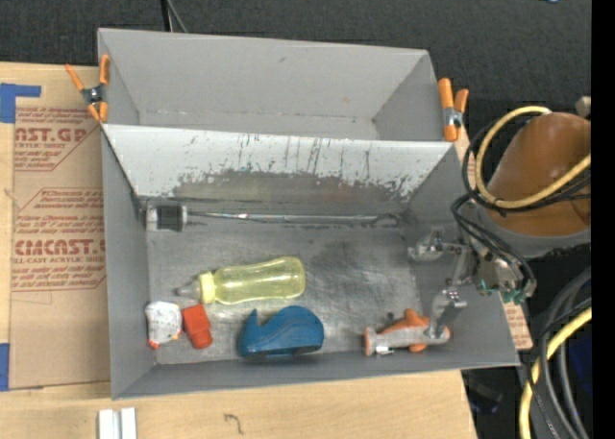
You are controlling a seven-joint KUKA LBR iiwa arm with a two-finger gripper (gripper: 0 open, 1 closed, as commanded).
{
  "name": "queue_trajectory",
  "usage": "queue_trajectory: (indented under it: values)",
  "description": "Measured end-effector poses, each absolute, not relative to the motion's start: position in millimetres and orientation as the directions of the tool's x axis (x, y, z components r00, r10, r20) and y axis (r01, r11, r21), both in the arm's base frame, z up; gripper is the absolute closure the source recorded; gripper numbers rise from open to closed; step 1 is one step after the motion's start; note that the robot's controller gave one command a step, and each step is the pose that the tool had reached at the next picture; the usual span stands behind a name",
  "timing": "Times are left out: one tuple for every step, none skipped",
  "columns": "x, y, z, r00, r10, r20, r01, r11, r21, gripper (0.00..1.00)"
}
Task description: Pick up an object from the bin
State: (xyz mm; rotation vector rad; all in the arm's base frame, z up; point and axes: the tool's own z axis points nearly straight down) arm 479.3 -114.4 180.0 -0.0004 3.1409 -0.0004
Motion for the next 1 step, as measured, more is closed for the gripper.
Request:
queue_trajectory:
  values:
    - [485.3, -117.2, 76.3, -0.934, -0.357, -0.001, -0.357, 0.934, 0.003, 1.0]
